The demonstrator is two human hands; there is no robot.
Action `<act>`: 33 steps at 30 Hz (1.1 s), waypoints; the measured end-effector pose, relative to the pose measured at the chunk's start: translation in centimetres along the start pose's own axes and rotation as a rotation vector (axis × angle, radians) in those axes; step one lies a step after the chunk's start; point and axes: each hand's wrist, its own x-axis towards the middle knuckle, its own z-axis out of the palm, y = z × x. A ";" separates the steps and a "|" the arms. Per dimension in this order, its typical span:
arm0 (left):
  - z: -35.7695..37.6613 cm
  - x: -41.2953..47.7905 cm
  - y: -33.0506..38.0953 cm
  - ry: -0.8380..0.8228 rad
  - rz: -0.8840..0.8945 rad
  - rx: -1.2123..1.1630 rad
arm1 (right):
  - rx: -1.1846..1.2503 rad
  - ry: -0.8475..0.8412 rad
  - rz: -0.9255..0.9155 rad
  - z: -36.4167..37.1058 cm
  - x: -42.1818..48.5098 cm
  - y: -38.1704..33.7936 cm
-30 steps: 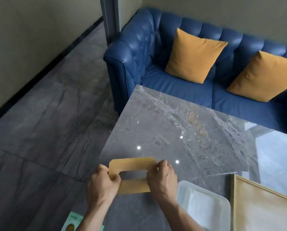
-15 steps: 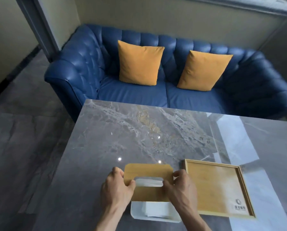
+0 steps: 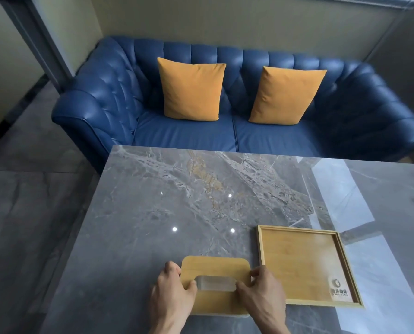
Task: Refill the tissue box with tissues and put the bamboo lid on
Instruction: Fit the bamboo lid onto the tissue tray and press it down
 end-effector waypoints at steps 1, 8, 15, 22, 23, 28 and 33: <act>0.0 -0.1 0.1 0.002 0.002 0.010 | -0.001 -0.003 0.006 0.0 0.0 0.1; 0.3 -0.7 0.8 0.028 0.019 0.097 | -0.014 0.005 0.025 -0.2 0.0 0.1; 0.6 -1.0 1.0 0.035 0.035 0.159 | -0.060 0.018 -0.015 -0.3 0.0 0.1; 0.9 -1.0 1.0 0.042 0.052 0.206 | -0.097 0.000 -0.013 -0.2 0.2 0.0; 0.9 -1.0 1.1 0.040 0.060 0.222 | -0.098 -0.001 -0.016 -0.1 0.2 0.0; 0.9 -0.7 0.7 -0.008 0.075 0.241 | -0.103 -0.030 -0.040 -0.1 0.6 0.6; 0.4 0.8 -0.3 0.042 0.043 0.132 | -0.032 -0.010 -0.020 -0.1 2.2 1.6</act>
